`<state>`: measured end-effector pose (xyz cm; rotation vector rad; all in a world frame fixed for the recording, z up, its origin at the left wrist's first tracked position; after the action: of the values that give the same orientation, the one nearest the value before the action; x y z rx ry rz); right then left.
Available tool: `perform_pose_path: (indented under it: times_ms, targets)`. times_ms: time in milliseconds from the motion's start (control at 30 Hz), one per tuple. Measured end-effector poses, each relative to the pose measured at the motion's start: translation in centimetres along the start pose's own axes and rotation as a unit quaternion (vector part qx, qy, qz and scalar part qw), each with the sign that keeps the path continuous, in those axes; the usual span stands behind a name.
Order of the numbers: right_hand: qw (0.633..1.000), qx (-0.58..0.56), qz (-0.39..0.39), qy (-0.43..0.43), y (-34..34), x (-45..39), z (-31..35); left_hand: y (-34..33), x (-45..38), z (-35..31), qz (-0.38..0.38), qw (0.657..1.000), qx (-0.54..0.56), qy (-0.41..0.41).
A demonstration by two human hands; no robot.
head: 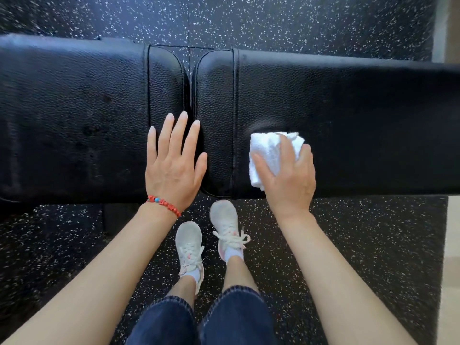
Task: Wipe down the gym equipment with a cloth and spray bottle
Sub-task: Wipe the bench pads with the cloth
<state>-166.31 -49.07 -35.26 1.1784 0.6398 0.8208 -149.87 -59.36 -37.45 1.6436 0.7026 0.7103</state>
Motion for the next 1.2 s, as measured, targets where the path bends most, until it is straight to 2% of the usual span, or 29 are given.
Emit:
perform_pose_path:
  times_ms: [167, 300, 400, 500, 633, 733, 933, 1100, 1200]
  targets:
    - [1.0, -0.014, 0.014, -0.009, -0.1, -1.1, 0.0, 0.1, -0.1, 0.1, -0.006, 1.0, 0.001, 0.005]
    - [0.997, -0.022, 0.028, -0.068, 0.0, -7.4, -0.2, 0.2, 0.0, 0.0, -0.009, 1.0, 0.006, 0.004]
    - [0.995, -0.015, 0.06, -0.078, -0.5, -12.7, 0.4, 0.4, -0.1, 0.0, -0.012, 1.0, 0.013, 0.003]
    - [0.994, -0.024, 0.069, -0.08, -1.0, -13.0, 0.9, 0.9, 0.1, 0.3, -0.014, 0.999, 0.03, 0.016]
    - [0.999, 0.012, 0.012, 0.035, -1.3, -7.2, 5.2, 2.2, 0.8, 1.5, -0.016, 0.997, 0.045, 0.057]
    - [0.989, 0.031, 0.037, 0.141, -2.5, -1.5, 9.1, 2.9, 1.8, 3.4, -0.018, 0.994, 0.046, 0.096]
    - [0.979, 0.046, 0.052, 0.193, -2.5, -0.6, 10.5, 3.6, 4.0, 8.0, -0.016, 0.986, 0.048, 0.16]
    - [0.991, 0.014, 0.031, 0.131, -3.0, -7.4, 12.7, 3.5, 5.4, 10.5, -0.022, 0.978, 0.051, 0.201]
    - [0.991, -0.102, 0.051, 0.064, -3.5, -10.6, 13.4, 3.9, 6.2, 11.7, -0.034, 0.974, 0.054, 0.219]
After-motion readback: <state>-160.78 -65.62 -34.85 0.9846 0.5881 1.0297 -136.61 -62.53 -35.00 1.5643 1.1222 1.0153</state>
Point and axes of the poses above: each hand's wrist, its own x-axis away from the middle knuckle, its own y-axis out of the back of the hand, z = x × y, the point moved 10 cm from there along -x, towards the middle knuckle, and after that the axes turned 11 degrees about z, right-handed, at the moved point
